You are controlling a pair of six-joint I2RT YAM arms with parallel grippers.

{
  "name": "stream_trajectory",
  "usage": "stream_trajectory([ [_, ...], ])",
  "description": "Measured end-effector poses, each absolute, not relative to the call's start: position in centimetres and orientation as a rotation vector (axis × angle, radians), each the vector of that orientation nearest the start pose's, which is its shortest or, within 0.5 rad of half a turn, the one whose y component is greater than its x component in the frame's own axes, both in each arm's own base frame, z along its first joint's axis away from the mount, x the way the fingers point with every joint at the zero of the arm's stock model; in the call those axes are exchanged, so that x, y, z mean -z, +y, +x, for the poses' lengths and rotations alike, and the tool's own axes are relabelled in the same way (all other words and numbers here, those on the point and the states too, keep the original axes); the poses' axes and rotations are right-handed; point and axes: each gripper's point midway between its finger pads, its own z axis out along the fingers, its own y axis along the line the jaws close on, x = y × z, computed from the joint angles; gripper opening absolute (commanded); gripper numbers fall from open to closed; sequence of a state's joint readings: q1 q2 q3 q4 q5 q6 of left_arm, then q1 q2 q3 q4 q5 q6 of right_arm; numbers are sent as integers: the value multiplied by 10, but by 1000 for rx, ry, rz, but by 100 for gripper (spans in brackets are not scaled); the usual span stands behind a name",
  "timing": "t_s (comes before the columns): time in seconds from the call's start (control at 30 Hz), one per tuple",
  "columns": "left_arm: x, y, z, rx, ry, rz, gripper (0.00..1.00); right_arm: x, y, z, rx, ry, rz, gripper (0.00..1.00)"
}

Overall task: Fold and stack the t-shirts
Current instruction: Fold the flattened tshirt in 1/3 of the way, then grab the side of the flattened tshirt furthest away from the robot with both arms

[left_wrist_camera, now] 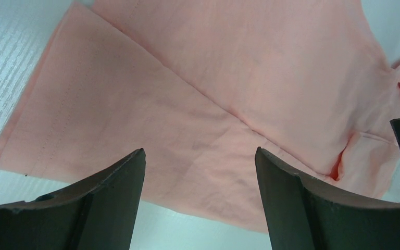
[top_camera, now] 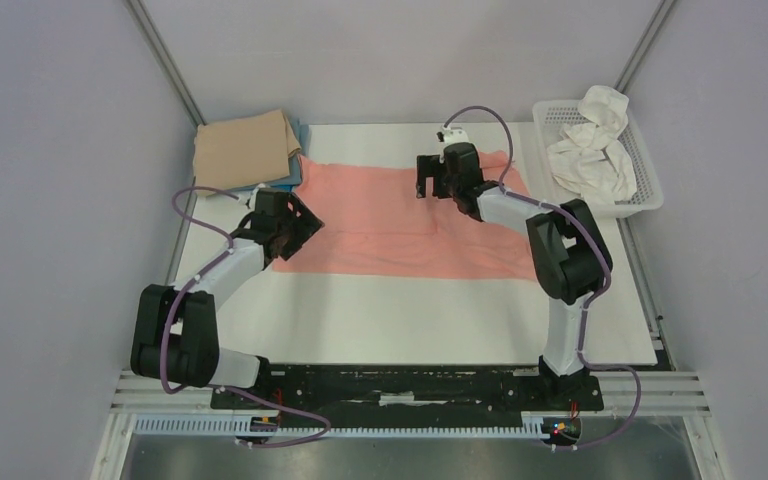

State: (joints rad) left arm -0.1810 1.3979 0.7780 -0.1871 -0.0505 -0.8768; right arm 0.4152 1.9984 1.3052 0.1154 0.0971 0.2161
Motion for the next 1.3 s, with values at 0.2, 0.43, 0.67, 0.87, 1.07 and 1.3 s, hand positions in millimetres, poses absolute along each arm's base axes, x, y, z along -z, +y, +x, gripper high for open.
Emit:
stream_trajectory([
  [0.2,-76,-102,360,505,2310,-821,83,-70,186,471,-183,2169,-118,98],
  [0.43,-41,-132,377,589,2423,-780,83,-22,148,403,-102,2277,-67,98],
  [0.67,-38,-142,370,676,2405,-739,83,-23,135,367,-148,2235,-7,98],
  [0.87,-37,-159,306,742,2403,-665,81,-22,123,311,-183,2248,-27,98],
  [1.07,-38,-157,230,749,2413,-645,82,-22,128,264,-250,2246,-81,98],
  [1.3,-41,-127,191,699,2341,-678,83,-24,130,234,-307,2236,-91,98],
])
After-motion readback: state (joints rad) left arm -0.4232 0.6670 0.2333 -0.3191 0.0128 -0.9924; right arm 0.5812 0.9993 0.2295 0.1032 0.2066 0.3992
